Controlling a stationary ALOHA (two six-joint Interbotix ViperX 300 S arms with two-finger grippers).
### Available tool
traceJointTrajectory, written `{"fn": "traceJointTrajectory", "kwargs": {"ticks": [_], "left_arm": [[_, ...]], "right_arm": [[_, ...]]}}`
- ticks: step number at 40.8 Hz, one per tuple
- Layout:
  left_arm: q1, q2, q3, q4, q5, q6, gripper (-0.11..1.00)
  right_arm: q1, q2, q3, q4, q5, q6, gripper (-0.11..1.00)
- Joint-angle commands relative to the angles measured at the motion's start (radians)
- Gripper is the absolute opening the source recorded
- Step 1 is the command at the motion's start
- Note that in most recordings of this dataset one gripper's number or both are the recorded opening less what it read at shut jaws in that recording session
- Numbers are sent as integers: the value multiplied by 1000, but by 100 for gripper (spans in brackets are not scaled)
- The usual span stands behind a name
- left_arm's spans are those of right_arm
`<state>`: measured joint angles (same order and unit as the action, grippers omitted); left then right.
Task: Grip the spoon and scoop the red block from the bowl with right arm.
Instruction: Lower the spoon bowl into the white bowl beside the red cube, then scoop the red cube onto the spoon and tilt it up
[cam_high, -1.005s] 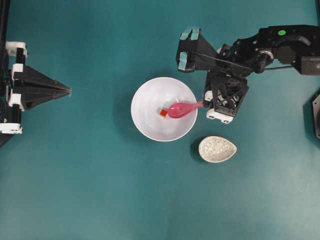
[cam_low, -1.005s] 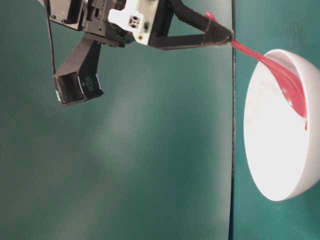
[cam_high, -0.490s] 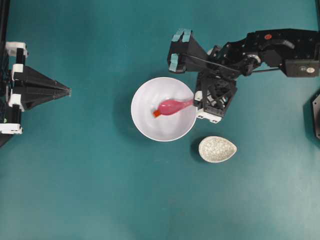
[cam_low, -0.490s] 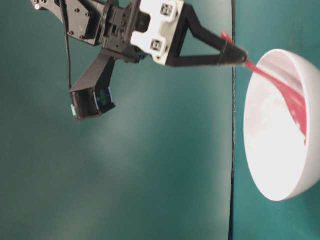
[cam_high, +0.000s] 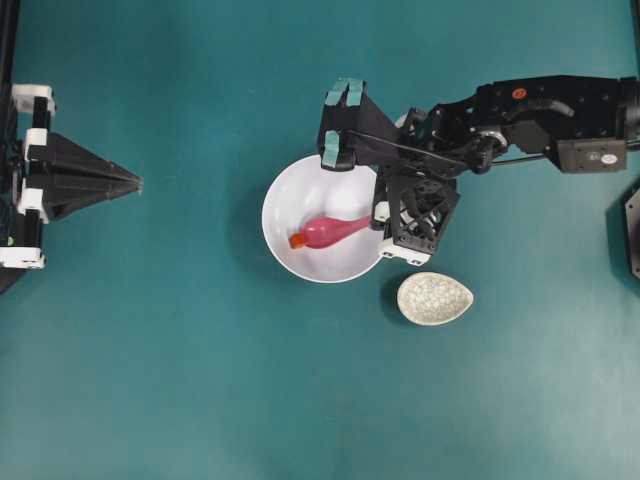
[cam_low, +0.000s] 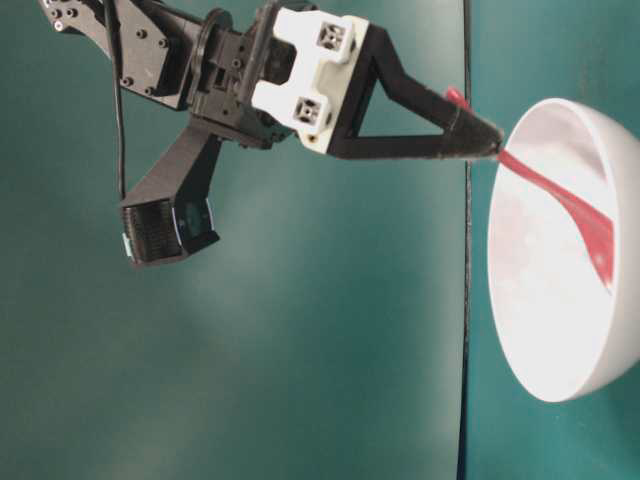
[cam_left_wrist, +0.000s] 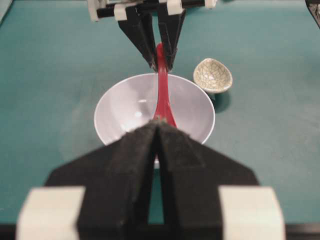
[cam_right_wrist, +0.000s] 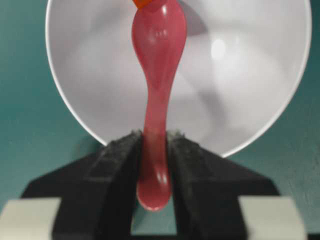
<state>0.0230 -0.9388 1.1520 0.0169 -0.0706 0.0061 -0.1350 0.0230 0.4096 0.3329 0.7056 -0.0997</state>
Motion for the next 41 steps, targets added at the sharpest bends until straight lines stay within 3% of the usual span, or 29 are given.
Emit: {"fn": "traceJointTrajectory", "kwargs": {"ticks": [1, 29, 41], "left_arm": [[-3, 6, -15, 3, 3, 0, 0], [-9, 6, -17, 3, 11, -5, 0], [-25, 6, -17, 3, 11, -5, 0]], "right_arm": [[2, -12, -29, 3, -26, 2, 25], [12, -17, -21, 26, -98, 2, 25], [11, -61, 40, 29, -155, 5, 25]]}}
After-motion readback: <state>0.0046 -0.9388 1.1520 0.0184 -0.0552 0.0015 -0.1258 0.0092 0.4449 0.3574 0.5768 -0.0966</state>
